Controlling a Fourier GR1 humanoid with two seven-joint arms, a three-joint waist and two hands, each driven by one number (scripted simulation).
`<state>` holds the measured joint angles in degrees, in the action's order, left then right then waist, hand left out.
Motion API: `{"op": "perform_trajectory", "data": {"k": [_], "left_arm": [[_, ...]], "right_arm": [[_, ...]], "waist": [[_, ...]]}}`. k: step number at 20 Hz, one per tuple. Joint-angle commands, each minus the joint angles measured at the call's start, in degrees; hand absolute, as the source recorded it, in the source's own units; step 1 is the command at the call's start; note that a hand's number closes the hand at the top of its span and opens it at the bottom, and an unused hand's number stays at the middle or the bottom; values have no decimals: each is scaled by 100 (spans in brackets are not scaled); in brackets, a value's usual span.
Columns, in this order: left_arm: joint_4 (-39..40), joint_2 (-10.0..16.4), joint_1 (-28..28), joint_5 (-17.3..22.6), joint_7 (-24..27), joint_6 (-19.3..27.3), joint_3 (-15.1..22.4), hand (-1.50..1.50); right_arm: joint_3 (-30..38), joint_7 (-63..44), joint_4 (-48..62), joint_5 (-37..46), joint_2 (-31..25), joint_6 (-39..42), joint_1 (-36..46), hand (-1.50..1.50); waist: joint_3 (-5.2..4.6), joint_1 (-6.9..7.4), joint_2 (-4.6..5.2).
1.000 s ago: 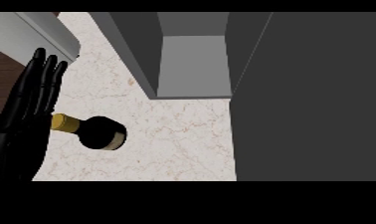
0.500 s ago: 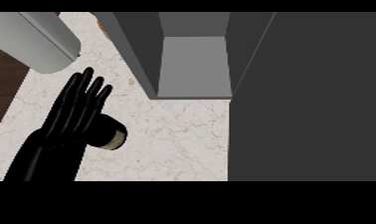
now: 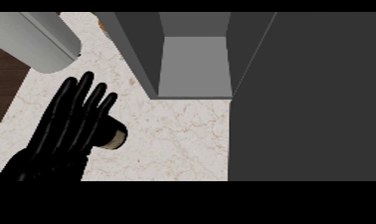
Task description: Pick up the wine, place it into the cabinet and close the cabinet
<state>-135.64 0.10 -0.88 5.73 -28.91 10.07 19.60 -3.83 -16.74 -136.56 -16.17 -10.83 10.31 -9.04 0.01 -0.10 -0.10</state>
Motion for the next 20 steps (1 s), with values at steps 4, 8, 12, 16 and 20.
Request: {"op": "perform_trajectory", "data": {"k": [4,8,12,16,20], "left_arm": [[-257,-10,92,-452,-246,552,407,-150],[-489,-10,899,-622,-1197,915,82,-150],[-786,67,678,-1017,-1458,990,90,-150],[-809,307,1056,-288,-1815,789,-960,-150],[-938,566,1021,44,-1840,527,-1435,-150]], "right_arm": [[-277,-602,-407,209,225,-278,277,-150],[108,-920,-706,-211,50,-267,329,-150],[-34,-932,-719,50,128,-341,378,-150],[82,-1191,-917,-94,125,-515,451,-150],[332,-1671,-981,-267,-51,-671,996,-150]], "waist": [[-1,9,3],[1,-16,2],[1,0,-4],[-2,-16,1],[-6,-1,0]]}}
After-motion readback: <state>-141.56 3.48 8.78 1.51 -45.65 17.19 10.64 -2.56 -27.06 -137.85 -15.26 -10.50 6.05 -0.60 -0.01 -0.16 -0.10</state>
